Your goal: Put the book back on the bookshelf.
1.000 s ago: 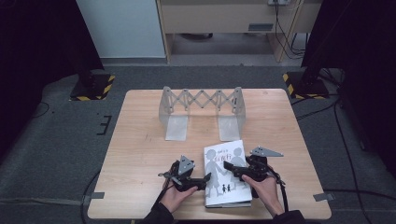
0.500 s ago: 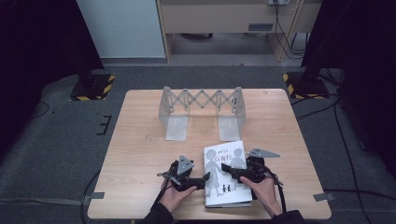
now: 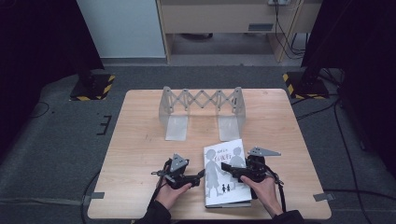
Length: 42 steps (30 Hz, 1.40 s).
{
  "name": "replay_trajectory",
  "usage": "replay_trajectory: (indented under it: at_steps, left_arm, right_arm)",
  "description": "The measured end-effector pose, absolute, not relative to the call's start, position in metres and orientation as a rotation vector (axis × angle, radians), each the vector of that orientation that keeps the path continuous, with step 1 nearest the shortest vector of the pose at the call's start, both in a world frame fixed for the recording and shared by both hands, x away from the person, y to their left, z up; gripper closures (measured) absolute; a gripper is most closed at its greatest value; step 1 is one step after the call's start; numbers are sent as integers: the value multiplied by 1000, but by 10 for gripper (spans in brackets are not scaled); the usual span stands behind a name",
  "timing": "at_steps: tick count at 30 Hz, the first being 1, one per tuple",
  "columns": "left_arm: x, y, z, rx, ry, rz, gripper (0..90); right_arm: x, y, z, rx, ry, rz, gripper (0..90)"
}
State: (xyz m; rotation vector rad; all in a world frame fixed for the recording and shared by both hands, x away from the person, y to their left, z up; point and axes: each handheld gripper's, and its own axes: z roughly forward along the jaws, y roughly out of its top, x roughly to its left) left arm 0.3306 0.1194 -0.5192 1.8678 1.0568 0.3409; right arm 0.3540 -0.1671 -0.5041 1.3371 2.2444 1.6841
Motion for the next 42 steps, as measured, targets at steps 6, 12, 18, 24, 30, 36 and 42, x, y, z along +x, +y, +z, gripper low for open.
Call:
replay_trajectory:
  at_steps: [6, 12, 18, 24, 30, 36, 42]
  left_arm:
    - [332, 120, -520, 1870, 1062, 339, 203]
    - [332, 122, -520, 1860, 1065, 341, 206]
    - [333, 125, -520, 1854, 1076, 341, 209]
    - [334, 126, -520, 1843, 1079, 334, 212]
    - [333, 126, -520, 1832, 1068, 318, 214]
    - [333, 125, -520, 1825, 1063, 309, 214]
    - [333, 125, -519, 1819, 1054, 297, 214]
  right_arm:
    - [357, -168, -508, 1352, 2271, 1683, 322]
    - [358, -170, -513, 1402, 2272, 1667, 389]
    - [359, -172, -514, 1468, 2263, 1642, 481]
    - [359, -174, -511, 1507, 2258, 1637, 565]
    - [359, -175, -507, 1544, 2243, 1666, 633]
    - [360, -175, -504, 1557, 2236, 1675, 666]
    - [358, -173, -500, 1575, 2222, 1682, 696]
